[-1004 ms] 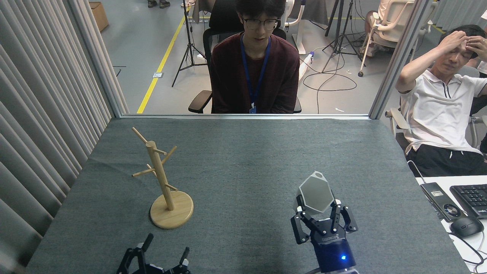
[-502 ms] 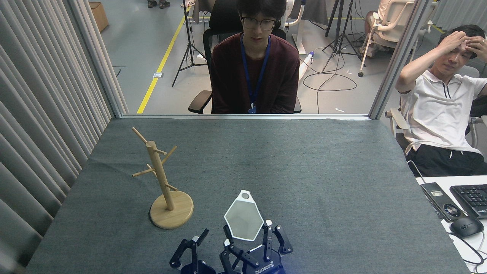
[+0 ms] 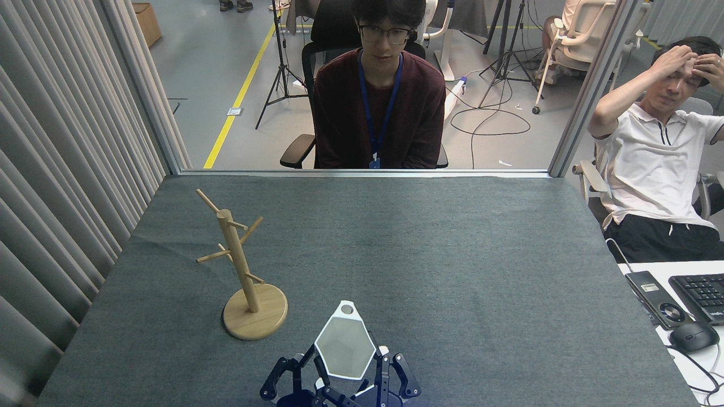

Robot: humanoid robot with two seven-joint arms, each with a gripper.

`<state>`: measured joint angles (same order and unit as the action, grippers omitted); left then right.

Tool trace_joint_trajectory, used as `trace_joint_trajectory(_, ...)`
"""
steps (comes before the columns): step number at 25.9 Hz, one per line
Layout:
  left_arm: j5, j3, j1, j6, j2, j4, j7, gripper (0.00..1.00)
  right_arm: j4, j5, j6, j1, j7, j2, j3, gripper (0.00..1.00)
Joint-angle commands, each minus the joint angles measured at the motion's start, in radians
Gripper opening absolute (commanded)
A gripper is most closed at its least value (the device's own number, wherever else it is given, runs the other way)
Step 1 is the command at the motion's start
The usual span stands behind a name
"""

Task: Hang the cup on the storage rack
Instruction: 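Carry the cup toward the left gripper and grasp it with the left gripper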

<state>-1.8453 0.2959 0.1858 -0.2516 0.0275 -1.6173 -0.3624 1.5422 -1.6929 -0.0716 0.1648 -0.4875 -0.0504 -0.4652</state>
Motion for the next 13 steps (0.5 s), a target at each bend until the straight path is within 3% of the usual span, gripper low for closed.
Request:
trace_joint_trajectory(1,0.0,0.0,0.0,-0.001,0.0,0.001,-0.001,1.0,0.006,-0.001,0.033,0.016,-0.005,0.004,-0.033,0.65)
trace_joint_trajectory(7,0.0,-0.001,0.001,-0.001,-0.001,-0.004,-0.004,0.98,0.004,-0.034,0.059,0.021,-0.013,0.004,-0.084,0.65)
trace_joint_trajectory(11,0.0,0.0,-0.002,0.032,-0.009,-0.004,0.0,0.46,0.004,-0.034,0.059,0.022,-0.014,0.006,-0.084,0.65)
trace_joint_trajectory(13,0.0,0.0,-0.002,0.038,-0.012,-0.004,0.002,0.39,0.004,-0.034,0.059,0.022,-0.014,0.006,-0.084,0.65)
